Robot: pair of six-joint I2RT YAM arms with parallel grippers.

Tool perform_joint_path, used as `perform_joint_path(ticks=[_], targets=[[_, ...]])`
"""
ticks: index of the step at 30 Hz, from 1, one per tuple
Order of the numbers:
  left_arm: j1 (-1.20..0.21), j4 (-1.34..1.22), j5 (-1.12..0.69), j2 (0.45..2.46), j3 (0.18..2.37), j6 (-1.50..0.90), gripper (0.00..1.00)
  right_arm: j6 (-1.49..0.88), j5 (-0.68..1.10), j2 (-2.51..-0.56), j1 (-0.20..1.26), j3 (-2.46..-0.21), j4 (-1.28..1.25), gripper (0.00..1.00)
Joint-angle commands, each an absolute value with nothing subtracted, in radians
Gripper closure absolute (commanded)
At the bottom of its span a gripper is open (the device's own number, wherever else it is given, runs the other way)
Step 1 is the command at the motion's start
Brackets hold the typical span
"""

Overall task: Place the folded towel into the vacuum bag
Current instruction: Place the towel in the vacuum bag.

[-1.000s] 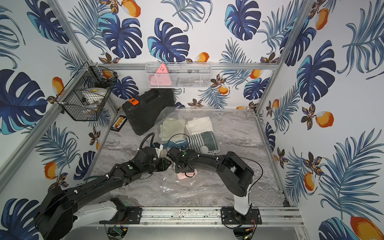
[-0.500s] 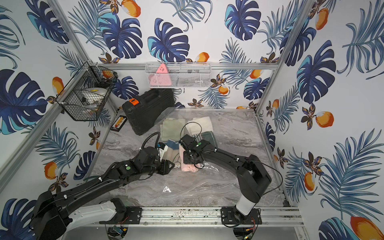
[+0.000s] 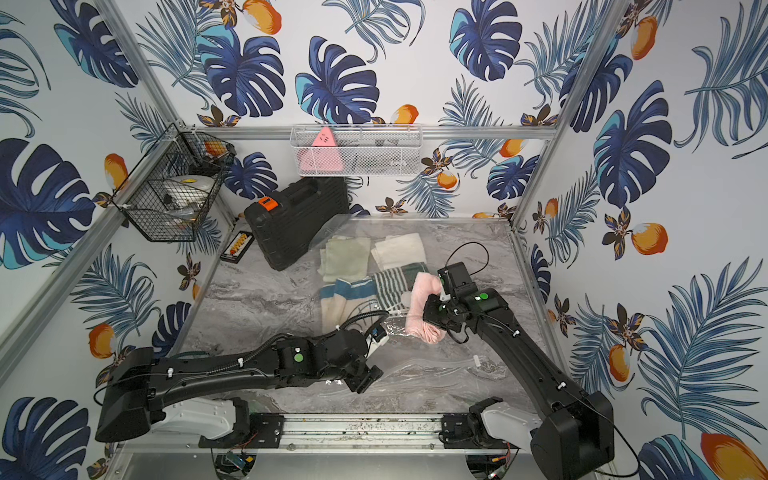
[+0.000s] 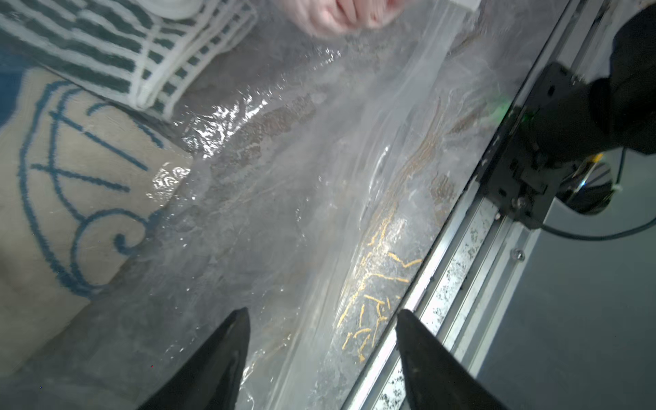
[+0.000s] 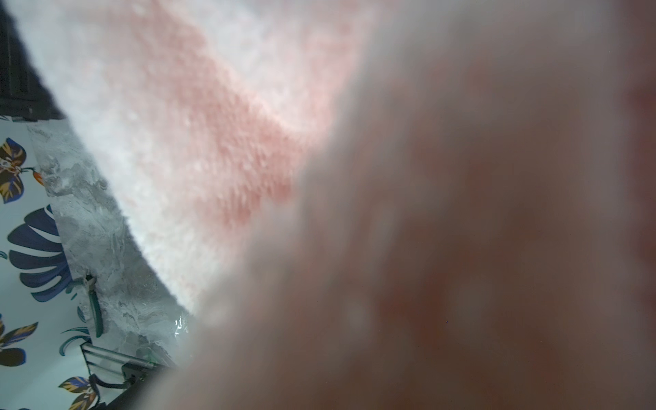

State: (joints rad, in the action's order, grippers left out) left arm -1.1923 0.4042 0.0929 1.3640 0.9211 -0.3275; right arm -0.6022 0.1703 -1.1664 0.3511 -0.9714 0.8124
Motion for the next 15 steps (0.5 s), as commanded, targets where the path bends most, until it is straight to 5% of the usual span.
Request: perform_joint_path(ticks=[1, 15], targets=[[-1.242, 0.469, 0.153, 1.431, 0.953, -0.250, 0.29, -0.571, 0.223, -1.137, 0.310, -0.958, 0.851, 0.91], [-1.276, 0.356, 0.278, 1.669, 1.024, -0.146, 0.31, -0.591, 0.292, -1.033, 0.260, -0.923, 0.959, 0.91]])
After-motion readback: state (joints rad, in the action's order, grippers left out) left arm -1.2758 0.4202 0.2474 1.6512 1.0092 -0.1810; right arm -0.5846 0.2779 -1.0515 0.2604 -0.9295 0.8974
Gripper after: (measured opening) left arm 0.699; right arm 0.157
